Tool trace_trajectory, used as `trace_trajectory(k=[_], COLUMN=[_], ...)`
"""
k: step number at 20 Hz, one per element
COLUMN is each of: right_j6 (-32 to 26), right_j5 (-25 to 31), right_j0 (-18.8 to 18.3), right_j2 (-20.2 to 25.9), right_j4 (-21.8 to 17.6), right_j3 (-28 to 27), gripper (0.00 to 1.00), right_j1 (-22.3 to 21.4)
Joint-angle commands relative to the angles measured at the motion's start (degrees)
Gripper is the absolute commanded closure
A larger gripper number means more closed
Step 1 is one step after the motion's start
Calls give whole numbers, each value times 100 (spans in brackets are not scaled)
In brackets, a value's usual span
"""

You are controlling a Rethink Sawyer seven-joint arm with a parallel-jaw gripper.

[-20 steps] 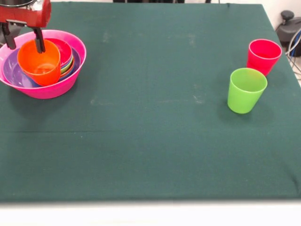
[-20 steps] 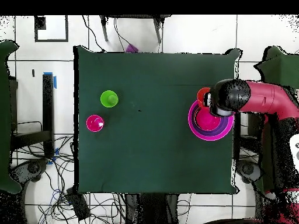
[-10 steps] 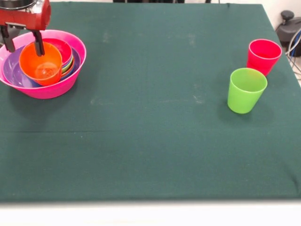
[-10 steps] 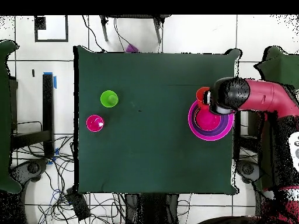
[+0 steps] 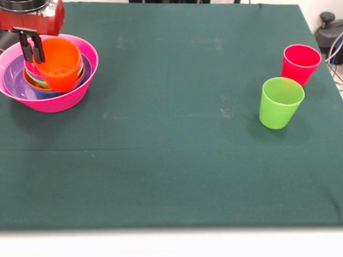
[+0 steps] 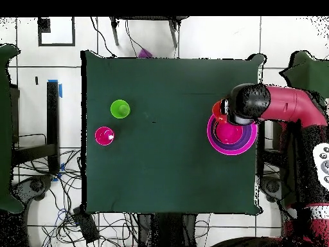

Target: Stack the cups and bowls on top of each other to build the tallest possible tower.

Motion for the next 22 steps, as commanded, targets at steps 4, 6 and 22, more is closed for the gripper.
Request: trace_trajectory(k=[4,6,22], right_j6=[-1121,-1140,-1475], right_j5=[184,194,1318], right_j0=[194,187,7], right_j2=[144,149,174], right_j4=[-200,-199,387], right_j3=[-129,-140,641], gripper=[100,100,100], right_j1=[300,305,-956])
